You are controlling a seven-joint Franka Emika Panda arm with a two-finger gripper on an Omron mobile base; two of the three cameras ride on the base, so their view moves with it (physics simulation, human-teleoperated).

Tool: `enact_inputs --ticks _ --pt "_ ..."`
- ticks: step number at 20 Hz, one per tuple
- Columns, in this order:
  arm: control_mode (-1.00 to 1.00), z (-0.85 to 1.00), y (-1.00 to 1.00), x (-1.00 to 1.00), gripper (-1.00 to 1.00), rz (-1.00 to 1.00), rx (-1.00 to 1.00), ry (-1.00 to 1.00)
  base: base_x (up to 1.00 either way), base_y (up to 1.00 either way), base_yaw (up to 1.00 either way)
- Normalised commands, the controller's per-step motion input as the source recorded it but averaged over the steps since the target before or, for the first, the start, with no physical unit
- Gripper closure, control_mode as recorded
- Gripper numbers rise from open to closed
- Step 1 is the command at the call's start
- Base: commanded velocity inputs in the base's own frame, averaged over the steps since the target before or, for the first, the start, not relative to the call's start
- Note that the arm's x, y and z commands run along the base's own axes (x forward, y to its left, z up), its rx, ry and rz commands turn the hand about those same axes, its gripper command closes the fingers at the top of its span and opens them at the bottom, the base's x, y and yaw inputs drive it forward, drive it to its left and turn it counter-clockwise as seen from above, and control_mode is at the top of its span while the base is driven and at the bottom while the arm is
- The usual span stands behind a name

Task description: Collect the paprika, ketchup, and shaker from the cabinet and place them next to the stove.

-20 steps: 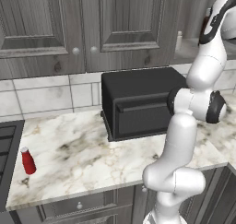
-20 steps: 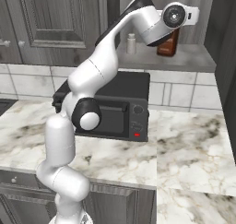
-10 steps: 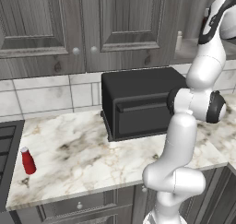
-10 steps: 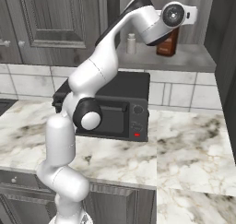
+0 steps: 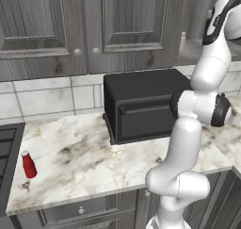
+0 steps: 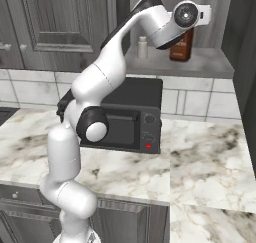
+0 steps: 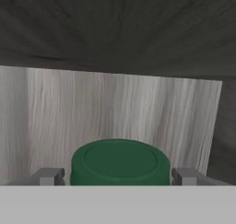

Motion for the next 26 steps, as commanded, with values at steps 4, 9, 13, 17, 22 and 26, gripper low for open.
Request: enact_inputs --ticks 4,9,13,17,22,26 --pt "-1.0 -0.09 0.19 0.04 1.0 0.0 -0.07 0.0 0.0 0.0 0.0" --pt "-1.0 -0.02 0.1 0.04 1.0 0.0 -0.03 0.0 0.0 0.0 0.0" --pt "-1.0 0.0 0.01 0.0 1.0 0.0 -0.02 0.0 0.0 0.0 0.0" --pt "-1.0 0.0 0.0 0.0 1.0 0.0 -0.01 0.0 0.0 0.0 0.0" --pt "-1.0 0.0 0.0 0.0 1.0 0.0 0.0 0.0 0.0 0.0 0.0" --pt "-1.0 0.0 0.0 0.0 1.0 0.0 0.0 0.0 0.0 0.0 0.0"
